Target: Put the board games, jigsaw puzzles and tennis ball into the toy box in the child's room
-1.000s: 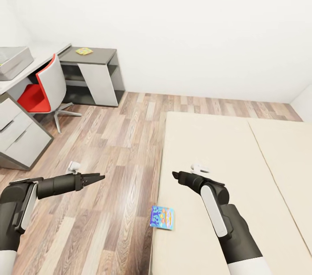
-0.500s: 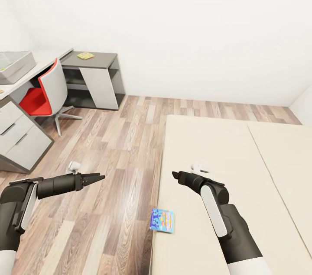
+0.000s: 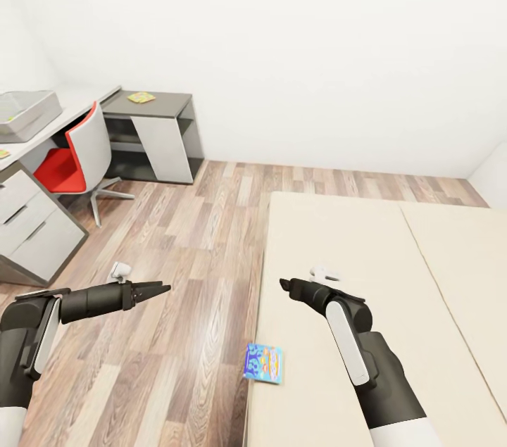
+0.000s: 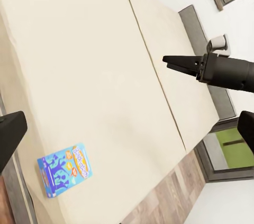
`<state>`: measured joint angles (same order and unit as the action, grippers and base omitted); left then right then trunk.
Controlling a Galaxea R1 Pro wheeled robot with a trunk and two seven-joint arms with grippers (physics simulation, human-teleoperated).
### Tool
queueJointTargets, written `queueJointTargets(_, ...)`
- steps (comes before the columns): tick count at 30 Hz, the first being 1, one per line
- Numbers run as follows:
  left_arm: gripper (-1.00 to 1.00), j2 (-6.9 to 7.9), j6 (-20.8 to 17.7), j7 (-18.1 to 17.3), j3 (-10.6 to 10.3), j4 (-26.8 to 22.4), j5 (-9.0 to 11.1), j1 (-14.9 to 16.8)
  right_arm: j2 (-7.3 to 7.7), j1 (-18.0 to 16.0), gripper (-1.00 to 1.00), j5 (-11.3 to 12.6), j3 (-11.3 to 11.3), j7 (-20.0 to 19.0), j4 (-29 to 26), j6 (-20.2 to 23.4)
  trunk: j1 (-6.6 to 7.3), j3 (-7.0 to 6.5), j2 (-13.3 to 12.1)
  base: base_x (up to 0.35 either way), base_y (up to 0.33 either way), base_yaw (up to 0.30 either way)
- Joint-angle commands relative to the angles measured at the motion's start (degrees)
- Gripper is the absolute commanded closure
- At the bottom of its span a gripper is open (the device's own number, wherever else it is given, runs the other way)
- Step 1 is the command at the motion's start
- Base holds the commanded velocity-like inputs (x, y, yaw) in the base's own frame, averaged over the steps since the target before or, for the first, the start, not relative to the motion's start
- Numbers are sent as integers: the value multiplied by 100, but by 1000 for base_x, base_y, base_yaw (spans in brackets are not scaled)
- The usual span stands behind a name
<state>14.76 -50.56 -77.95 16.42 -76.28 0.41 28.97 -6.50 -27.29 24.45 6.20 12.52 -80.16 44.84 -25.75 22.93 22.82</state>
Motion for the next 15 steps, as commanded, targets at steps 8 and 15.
queueJointTargets(8, -100, 1, -60, -19, 2, -1, 3, 4, -8, -4, -100, 60, 4, 57, -3, 16, -3, -67, 10, 0, 0, -55)
queueJointTargets(15, -100, 1, -60, -18, 2, -1, 3, 4, -9, -4, -100, 60, 4, 57, -6, 15, -3, -134, 10, 0, 0, -86)
